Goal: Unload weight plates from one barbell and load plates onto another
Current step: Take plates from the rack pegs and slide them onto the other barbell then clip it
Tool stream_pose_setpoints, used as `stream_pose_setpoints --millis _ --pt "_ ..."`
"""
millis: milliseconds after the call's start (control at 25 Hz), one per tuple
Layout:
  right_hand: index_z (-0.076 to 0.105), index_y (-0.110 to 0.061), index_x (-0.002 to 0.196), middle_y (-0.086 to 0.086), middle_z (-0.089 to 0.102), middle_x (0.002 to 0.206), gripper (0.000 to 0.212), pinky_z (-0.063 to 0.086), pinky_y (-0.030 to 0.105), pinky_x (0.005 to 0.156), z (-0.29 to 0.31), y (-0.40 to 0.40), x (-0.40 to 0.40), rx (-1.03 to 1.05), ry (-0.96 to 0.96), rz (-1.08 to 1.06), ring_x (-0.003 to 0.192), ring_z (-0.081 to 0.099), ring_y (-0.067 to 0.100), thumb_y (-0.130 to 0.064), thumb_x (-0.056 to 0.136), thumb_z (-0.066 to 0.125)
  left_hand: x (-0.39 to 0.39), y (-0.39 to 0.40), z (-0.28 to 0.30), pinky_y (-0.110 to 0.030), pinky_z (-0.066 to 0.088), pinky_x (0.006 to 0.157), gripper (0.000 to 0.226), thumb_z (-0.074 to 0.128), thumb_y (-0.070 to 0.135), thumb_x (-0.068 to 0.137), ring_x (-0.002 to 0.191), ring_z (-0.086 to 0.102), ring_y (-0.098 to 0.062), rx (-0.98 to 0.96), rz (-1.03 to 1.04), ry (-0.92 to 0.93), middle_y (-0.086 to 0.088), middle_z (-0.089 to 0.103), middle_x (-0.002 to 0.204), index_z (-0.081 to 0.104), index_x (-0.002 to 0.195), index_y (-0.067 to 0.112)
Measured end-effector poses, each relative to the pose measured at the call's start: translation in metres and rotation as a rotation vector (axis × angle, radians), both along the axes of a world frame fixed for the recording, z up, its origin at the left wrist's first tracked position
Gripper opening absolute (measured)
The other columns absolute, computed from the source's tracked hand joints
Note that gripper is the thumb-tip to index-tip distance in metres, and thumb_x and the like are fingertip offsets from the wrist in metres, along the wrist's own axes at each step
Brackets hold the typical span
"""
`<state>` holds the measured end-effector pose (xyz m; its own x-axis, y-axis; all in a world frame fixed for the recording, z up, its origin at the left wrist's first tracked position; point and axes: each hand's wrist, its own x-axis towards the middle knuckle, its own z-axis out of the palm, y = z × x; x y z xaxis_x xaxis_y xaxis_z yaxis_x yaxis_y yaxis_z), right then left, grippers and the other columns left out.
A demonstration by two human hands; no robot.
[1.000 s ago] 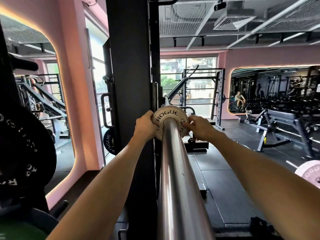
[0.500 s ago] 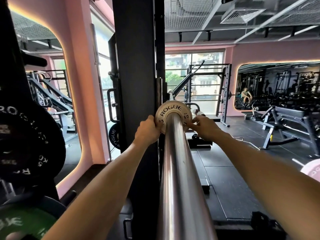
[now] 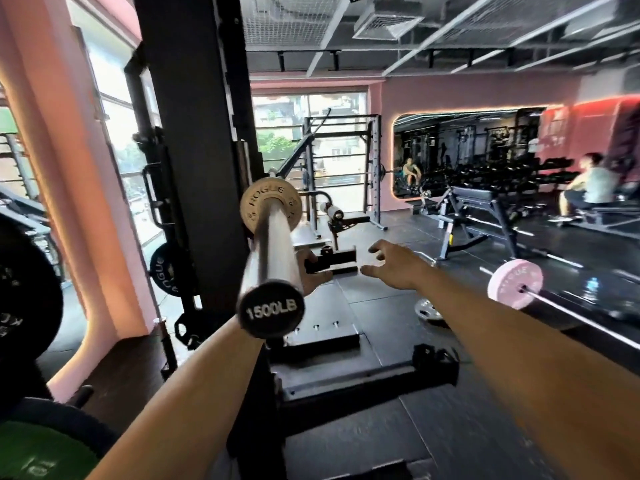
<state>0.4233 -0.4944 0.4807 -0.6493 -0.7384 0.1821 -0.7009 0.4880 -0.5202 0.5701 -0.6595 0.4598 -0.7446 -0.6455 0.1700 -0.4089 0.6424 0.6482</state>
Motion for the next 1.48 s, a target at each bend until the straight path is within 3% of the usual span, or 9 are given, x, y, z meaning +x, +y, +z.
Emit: stream_pose_setpoints --millis 400,600,720,840,960,1080,1200,1320,1480 --pt "0.047 -0.020 0.134 0.011 0.053 0.138 0.061 0.042 0.039 0.105 -0.084 0.076 -0.133 0.081 -0.125 -0.157 0.124 0.052 0.027 -0.047 0.084 0.066 -0.146 0.072 -0.051 -0.031 0.047 0.089 0.050 0.068 0.055 0.080 0.101 0.058 -0.023 -0.097 -0.158 -0.134 -0.002 0.060 0.110 0.056 0.121 0.029" --pt "0.045 -0.019 0.136 0.010 0.050 0.140 0.058 0.040 0.039 0.106 -0.154 0.071 -0.234 0.208 -0.177 -0.164 0.126 0.050 0.027 -0.046 0.087 0.063 -0.251 0.059 -0.123 -0.032 0.047 0.087 0.048 0.067 0.053 0.082 0.096 0.057 -0.023 -0.014 -0.151 -0.249 -0.007 0.064 0.107 0.055 0.122 0.027" --pt "0.045 -0.018 0.136 0.010 0.050 0.140 0.053 0.040 0.035 0.103 -0.207 0.059 -0.289 0.310 -0.236 -0.157 0.126 0.049 0.028 -0.038 0.090 0.061 -0.306 0.049 -0.176 -0.027 0.044 0.076 0.045 0.067 0.050 0.084 0.088 0.059 -0.020 0.049 -0.165 -0.337 -0.002 0.064 0.100 0.054 0.121 0.026" --pt "0.045 -0.019 0.135 0.011 0.052 0.138 0.051 0.042 0.038 0.102 -0.264 0.047 -0.328 0.385 -0.275 -0.151 0.124 0.052 0.029 -0.036 0.090 0.061 -0.351 0.042 -0.237 -0.026 0.047 0.086 0.050 0.071 0.045 0.082 0.104 0.062 -0.022 0.083 -0.164 -0.405 -0.002 0.064 0.115 0.057 0.126 0.027" --pt "0.047 -0.019 0.132 0.010 0.056 0.133 0.049 0.045 0.039 0.099 -0.315 0.035 -0.348 0.418 -0.313 -0.126 0.118 0.055 0.030 -0.034 0.089 0.061 -0.375 0.044 -0.292 -0.025 0.044 0.090 0.052 0.073 0.043 0.079 0.114 0.058 -0.023 0.096 -0.190 -0.484 -0.006 0.062 0.121 0.058 0.126 0.029" --pt "0.042 -0.020 0.136 0.011 0.054 0.135 0.049 0.044 0.041 0.100 -0.362 0.025 -0.358 0.470 -0.352 -0.095 0.120 0.054 0.031 -0.028 0.091 0.056 -0.392 0.046 -0.343 -0.025 0.043 0.085 0.053 0.077 0.043 0.074 0.107 0.059 -0.025 0.121 -0.220 -0.549 -0.006 0.057 0.111 0.059 0.123 0.031" --pt "0.036 -0.021 0.143 0.011 0.048 0.143 0.051 0.042 0.043 0.103 -0.399 0.022 -0.362 0.511 -0.379 -0.061 0.127 0.049 0.033 -0.026 0.094 0.049 -0.398 0.048 -0.379 -0.036 0.048 0.093 0.051 0.078 0.045 0.075 0.104 0.058 -0.026 0.085 -0.249 -0.565 -0.004 0.051 0.111 0.062 0.120 0.030" --pt "0.034 -0.023 0.144 0.012 0.047 0.145 0.051 0.041 0.044 0.103 -0.417 0.025 -0.360 0.505 -0.412 -0.059 0.128 0.048 0.033 -0.026 0.095 0.046 -0.396 0.056 -0.390 -0.039 0.050 0.084 0.034 0.070 0.040 0.085 0.098 0.059 -0.033 -0.002 -0.211 -0.522 -0.007 0.049 0.107 0.064 0.114 0.023" --pt "0.032 -0.019 0.145 0.017 0.047 0.142 0.047 0.042 0.043 0.101 -0.395 0.026 -0.351 0.437 -0.420 -0.079 0.126 0.048 0.036 -0.027 0.099 0.041 -0.388 0.051 -0.371 -0.032 0.042 0.087 0.027 0.066 0.028 0.090 0.103 0.056 -0.033 0.138 -0.154 -0.349 -0.013 0.057 0.112 0.066 0.115 0.017"
